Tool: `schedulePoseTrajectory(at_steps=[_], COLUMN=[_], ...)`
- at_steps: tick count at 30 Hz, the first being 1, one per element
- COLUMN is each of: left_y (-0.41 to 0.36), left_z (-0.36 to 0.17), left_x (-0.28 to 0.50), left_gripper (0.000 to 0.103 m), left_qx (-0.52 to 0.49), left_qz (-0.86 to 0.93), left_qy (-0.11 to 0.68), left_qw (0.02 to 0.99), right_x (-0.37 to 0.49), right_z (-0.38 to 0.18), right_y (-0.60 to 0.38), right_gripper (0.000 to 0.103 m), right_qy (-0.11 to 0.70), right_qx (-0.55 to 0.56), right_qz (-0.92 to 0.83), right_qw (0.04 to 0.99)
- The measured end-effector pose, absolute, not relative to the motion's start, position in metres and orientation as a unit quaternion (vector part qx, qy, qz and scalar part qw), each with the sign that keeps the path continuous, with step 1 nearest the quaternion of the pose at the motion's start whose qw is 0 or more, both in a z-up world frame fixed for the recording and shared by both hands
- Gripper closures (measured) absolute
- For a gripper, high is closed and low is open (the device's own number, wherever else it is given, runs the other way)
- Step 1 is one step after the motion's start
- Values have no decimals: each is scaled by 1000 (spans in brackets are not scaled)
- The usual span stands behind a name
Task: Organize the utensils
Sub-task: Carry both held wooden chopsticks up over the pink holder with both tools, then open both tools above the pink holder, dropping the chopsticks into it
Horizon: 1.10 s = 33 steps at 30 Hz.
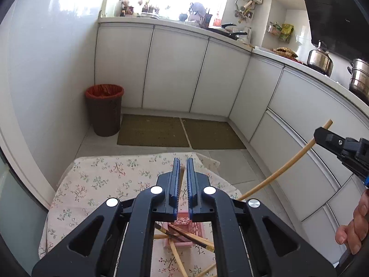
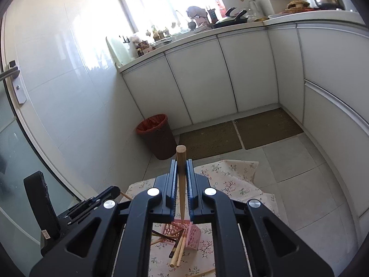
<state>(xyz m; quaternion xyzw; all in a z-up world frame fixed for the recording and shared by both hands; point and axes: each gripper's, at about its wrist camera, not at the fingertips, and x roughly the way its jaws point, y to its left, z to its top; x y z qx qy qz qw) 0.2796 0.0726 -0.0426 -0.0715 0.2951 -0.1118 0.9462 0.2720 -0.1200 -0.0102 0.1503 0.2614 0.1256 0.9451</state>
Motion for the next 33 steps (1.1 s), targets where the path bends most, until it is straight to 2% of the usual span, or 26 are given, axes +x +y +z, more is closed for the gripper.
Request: schedulePoseTrajectory(at_steps=[3, 8, 13, 19, 25, 31, 33], left_y=[88, 126, 150, 151, 146, 133, 130], left_z=[-43, -16, -8, -27, -27, -18, -15], left_x=[269, 240, 227, 235, 230, 216, 209], left_gripper=[81, 65, 62, 62, 57, 48, 44], left_qx=[-94, -155, -191, -195, -180, -152, -149], left_qz=[-108, -97, -95, -94, -96, -87, -85], left_qy=[288, 230, 209, 244, 257, 253, 252], left_qw=[947, 956, 954, 945, 945, 951, 953], right_x=[282, 294, 301, 305, 289, 262, 252], right_z=[-21, -33, -46, -69, -50, -36, -34], right_y=[-107, -82, -62, -45, -45, -43, -44], right_gripper=[95, 95, 95, 91, 90, 79, 71], right_qy=[273, 286, 305, 336, 316, 295, 290], right_qx=[129, 93, 58, 38, 41, 19, 20], right_qz=[133, 138, 138, 149, 133, 98, 92], right_qw=[944, 944, 941, 929, 939, 950, 952])
